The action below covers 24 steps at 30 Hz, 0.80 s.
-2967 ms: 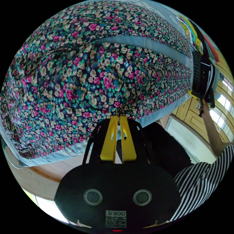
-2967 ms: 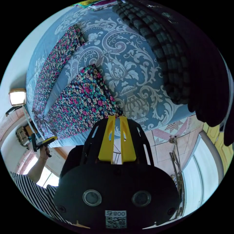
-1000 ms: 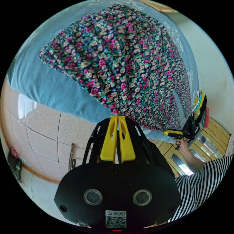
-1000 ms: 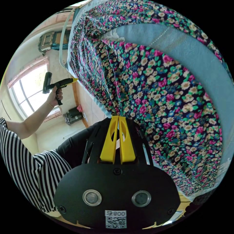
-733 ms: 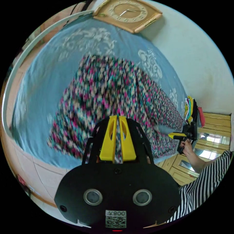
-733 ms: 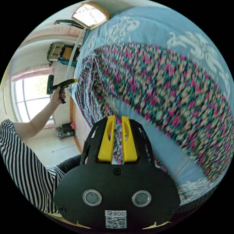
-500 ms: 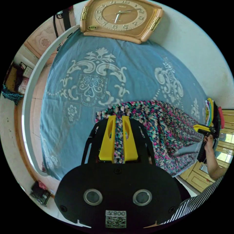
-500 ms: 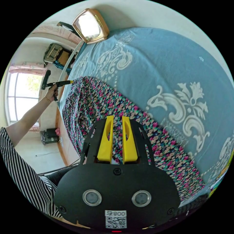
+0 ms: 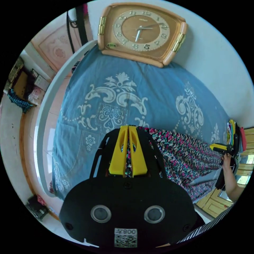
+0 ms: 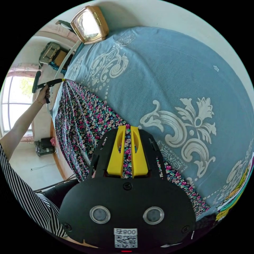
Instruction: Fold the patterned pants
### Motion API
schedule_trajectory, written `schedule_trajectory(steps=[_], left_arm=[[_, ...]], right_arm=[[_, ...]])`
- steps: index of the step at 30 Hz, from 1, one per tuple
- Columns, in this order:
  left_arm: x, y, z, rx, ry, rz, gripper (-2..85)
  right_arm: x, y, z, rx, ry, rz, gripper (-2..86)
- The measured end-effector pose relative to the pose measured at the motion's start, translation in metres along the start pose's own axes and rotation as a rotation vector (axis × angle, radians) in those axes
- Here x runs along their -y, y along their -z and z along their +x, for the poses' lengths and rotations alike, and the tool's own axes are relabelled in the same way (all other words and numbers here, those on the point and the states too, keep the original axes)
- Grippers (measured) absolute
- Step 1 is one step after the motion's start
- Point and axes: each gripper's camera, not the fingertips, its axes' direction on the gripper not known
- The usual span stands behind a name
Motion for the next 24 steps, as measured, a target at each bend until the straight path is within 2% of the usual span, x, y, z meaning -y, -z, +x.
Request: schedule_trajectory(steps=[2, 4, 8, 10, 12, 14, 17, 19, 24], left_arm=[[0.006, -0.005, 0.003, 0.038, 0.009, -0.044, 0.3], [0.007, 0.003, 0.009, 0.051, 0.005, -0.003, 0.4], [0.002, 0.025, 0.029, -0.054, -0.038, 0.109, 0.4], [0.004, 0.019, 0.039, -0.085, -0.072, 0.078, 0.4], [0.015, -0.007, 0.047, -0.077, -0.082, -0.088, 0.3], [0.018, -0.010, 0.052, -0.079, -0.070, -0.087, 0.2], [0.013, 0.012, 0.069, -0.268, -0.093, 0.039, 0.2], [0.006, 0.018, 0.089, -0.328, -0.150, 0.054, 0.2], [-0.001, -0.022, 0.149, -0.236, -0.270, -0.154, 0.2]], right_arm=[[0.002, 0.003, 0.002, 0.027, -0.022, 0.012, 5.7], [0.000, 0.010, 0.000, 0.013, -0.018, 0.033, 6.0], [-0.007, 0.015, -0.002, -0.018, -0.017, 0.052, 5.7], [-0.004, 0.004, 0.002, -0.020, -0.027, 0.009, 4.5], [-0.002, 0.007, 0.006, -0.017, -0.032, 0.031, 2.8], [0.000, 0.017, 0.010, 0.039, -0.056, 0.039, 3.2], [-0.019, 0.038, 0.002, -0.017, -0.044, 0.096, 3.2], [-0.038, 0.043, -0.001, -0.051, -0.057, 0.100, 3.1], [-0.072, 0.021, 0.008, -0.140, -0.142, -0.013, 2.6]])
